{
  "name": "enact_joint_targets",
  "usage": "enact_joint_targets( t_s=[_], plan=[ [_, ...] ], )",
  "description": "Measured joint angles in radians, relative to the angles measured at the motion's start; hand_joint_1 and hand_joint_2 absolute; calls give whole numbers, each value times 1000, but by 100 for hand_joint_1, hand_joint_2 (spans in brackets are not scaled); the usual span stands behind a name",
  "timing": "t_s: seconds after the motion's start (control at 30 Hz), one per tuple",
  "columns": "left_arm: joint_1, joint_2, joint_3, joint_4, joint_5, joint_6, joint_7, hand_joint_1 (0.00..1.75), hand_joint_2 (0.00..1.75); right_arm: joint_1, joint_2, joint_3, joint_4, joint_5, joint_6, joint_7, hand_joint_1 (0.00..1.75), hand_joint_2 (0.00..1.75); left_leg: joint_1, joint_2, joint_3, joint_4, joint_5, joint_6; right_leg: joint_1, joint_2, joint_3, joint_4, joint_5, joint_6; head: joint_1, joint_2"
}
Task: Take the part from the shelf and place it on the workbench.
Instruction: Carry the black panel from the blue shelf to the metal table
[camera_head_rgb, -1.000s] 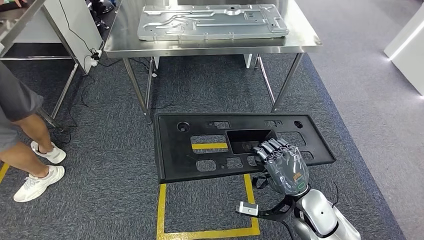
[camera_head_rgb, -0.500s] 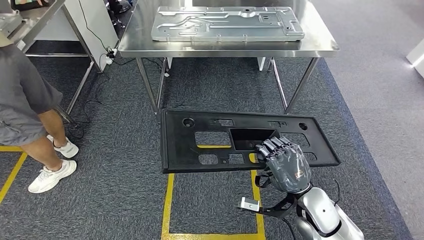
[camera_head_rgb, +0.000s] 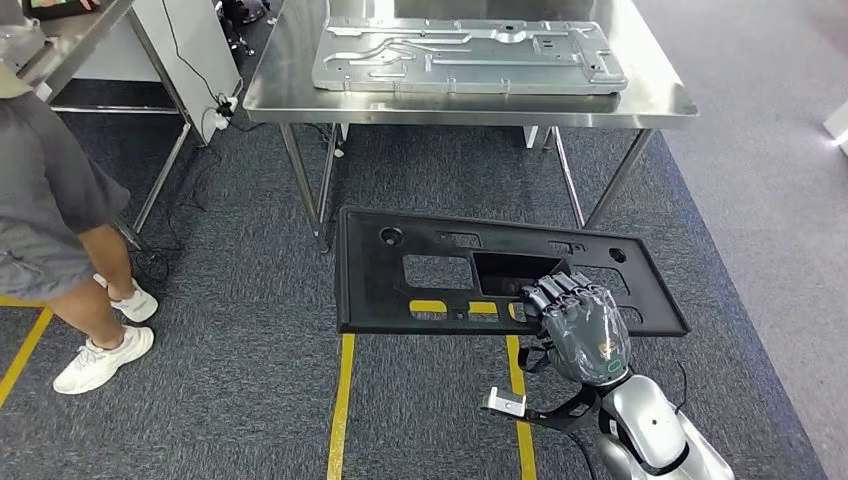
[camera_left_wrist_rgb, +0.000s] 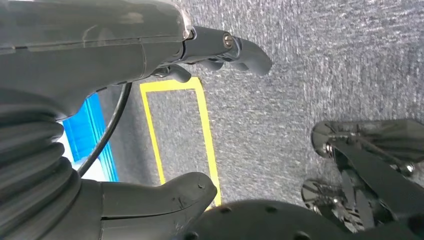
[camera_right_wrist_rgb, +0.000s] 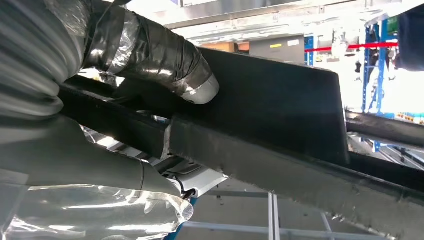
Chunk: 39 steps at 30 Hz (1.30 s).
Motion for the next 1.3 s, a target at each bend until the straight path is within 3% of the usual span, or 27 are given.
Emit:
enact_joint_targets(
  t_s=[0.07, 0.13, 0.2, 0.23, 0.27, 0.33, 0.37, 0.4, 0.47, 0.53, 0.6, 0.67, 0.73, 0.77, 0.8, 0.87, 0.9, 0.93, 1.0, 1.07, 1.1, 1.17, 1.23, 1.27, 1.3],
  plan=[
    [2, 0, 0, 0, -1, -1, -1, 0, 175, 2, 0, -7, 0, 0, 0, 3, 175, 175, 2, -1, 26, -12, -8, 12, -2, 1, -54, 91, -9, 3, 1, 0],
    [2, 1, 0, 0, -1, -2, -2, 0, 175, 6, -1, -14, 0, 0, 1, 4, 175, 175, 1, -3, 48, -16, -23, 18, -2, 2, -145, 204, -39, 5, 1, 0],
    [3, 1, 0, 0, -1, -2, -2, 0, 175, 12, -1, -17, 0, 0, 1, 5, 175, 175, 0, -7, 75, -17, -46, 18, -3, 2, -212, 243, -62, 6, 1, 0],
    [3, 2, 0, 0, -1, -2, -2, 0, 175, 15, -1, -19, 0, 0, 1, 5, 175, 175, 0, -10, 92, -17, -59, 17, -3, 2, -224, 222, -52, 6, 1, 0],
    [4, 2, 1, 0, -1, -2, -2, 0, 175, 17, -1, -20, 0, 0, 1, 4, 175, 175, -1, -11, 112, -17, -74, 16, -2, 2, -224, 177, -22, 4, 1, 0],
    [6, 1, 1, 0, -1, -3, -2, 0, 175, 20, -5, -24, 0, 0, 1, 5, 175, 175, -2, -13, 143, -18, -104, 11, 4, 2, -214, 73, 87, -7, 1, 0],
    [6, 0, 1, 1, -1, -3, -2, 0, 175, 23, -7, -27, 0, 0, 1, 5, 175, 175, -3, -14, 154, -20, -117, 5, 9, 2, -209, 42, 125, -12, 1, 0],
    [5, -1, 1, 1, -1, -3, -1, 0, 175, 26, -9, -30, -1, 0, 1, 5, 175, 175, -3, -15, 167, -22, -126, -1, 14, 3, -206, 26, 145, -17, 2, 0],
    [2, -1, 1, 1, -1, -4, -1, 0, 175, 29, -12, -36, -5, 0, 2, 5, 175, 175, -4, -14, 177, -10, -119, -15, 14, 5, -187, 19, 130, -27, 3, 0],
    [-1, 0, 1, 1, -1, -3, -1, 0, 175, 29, -14, -40, -12, 0, 2, 6, 175, 175, -3, -10, 142, 71, -86, -25, 9, 7, -153, 1, 115, -40, 2, 0],
    [-5, 1, 1, 0, -1, -4, -1, 0, 175, 31, -16, -44, -15, 0, 3, 6, 175, 175, 0, -6, 61, 195, -90, -34, 5, 7, -116, -13, 94, -49, 2, 0],
    [-4, 1, 1, 0, 0, -4, -1, 0, 175, 32, -16, -46, -15, 0, 4, 6, 175, 175, 4, -3, -21, 267, -164, -42, 3, 7, -81, -18, 69, -51, 2, 0],
    [1, 1, 1, 0, 0, -4, -1, 0, 175, 35, -17, -47, -15, 0, 7, 6, 175, 175, 7, -1, -69, 251, -230, -45, 2, 10, -42, -20, 39, -48, 2, 0],
    [3, 1, 1, 0, 0, -4, -1, 0, 175, 36, -17, -49, -15, 0, 9, 6, 175, 175, 7, -1, -79, 213, -222, -44, 1, 11, -20, -20, 22, -45, 2, 0],
    [6, 2, 2, 0, 0, -4, -1, 0, 175, 38, -17, -51, -15, 0, 11, 6, 175, 175, 7, 0, -85, 161, -171, -41, 0, 11, -1, -20, 5, -41, 2, 0],
    [10, 2, 2, 0, 0, -4, -1, 0, 175, 40, -17, -56, -15, 0, 14, 6, 175, 175, 3, 1, -85, 74, -27, -32, 2, 13, 30, -17, -26, -31, 2, 0],
    [11, 2, 2, 0, 0, -5, 0, 0, 175, 42, -19, -59, -17, 0, 15, 6, 175, 175, 0, 1, -80, 53, 24, -26, 3, 14, 42, -18, -39, -24, 2, 0],
    [11, 2, 3, 0, 0, -5, 1, 0, 175, 44, -21, -63, -20, 0, 16, 6, 175, 175, -2, 0, -74, 46, 43, -21, 5, 16, 53, -14, -44, -17, 2, 0],
    [7, 2, 3, 0, -1, -5, 2, 0, 175, 46, -29, -76, -28, 0, 18, 7, 175, 175, -1, -3, -49, 35, 41, -8, 3, 17, 49, 21, -29, -3, 2, 0],
    [3, 2, 3, 0, -1, -6, 2, 0, 175, 46, -37, -92, -33, 0, 18, 8, 175, 175, 1, -4, -22, 18, 33, 5, 0, 15, -9, 119, -7, 5, 3, 0],
    [2, 2, 3, 0, -1, -5, 2, 0, 175, 47, -40, -98, -33, 0, 19, 8, 175, 175, 2, -4, -10, 11, 26, 9, -1, 14, -52, 178, -15, 6, 3, 0],
    [3, 2, 3, 0, -1, -5, 2, 0, 175, 51, -45, -108, -33, 0, 20, 8, 175, 175, 1, -5, 15, 6, 6, 14, -1, 14, -136, 260, -81, 9, 3, 0],
    [4, 2, 3, 0, -1, -5, 2, 0, 175, 54, -49, -114, -33, -1, 23, 9, 175, 175, 0, -9, 46, 5, -19, 13, -1, 13, -183, 259, -138, 9, 3, 0],
    [4, 2, 3, 0, -1, -6, 2, 0, 175, 55, -50, -117, -33, -2, 25, 8, 175, 175, 0, -10, 64, 5, -33, 12, -1, 12, -189, 225, -131, 7, 3, 0],
    [4, 1, 3, 0, -2, -6, 2, 0, 175, 56, -51, -120, -33, -4, 28, 8, 175, 175, 0, -11, 81, 5, -47, 10, -1, 12, -188, 172, -89, 5, 3, 0]
  ],
)
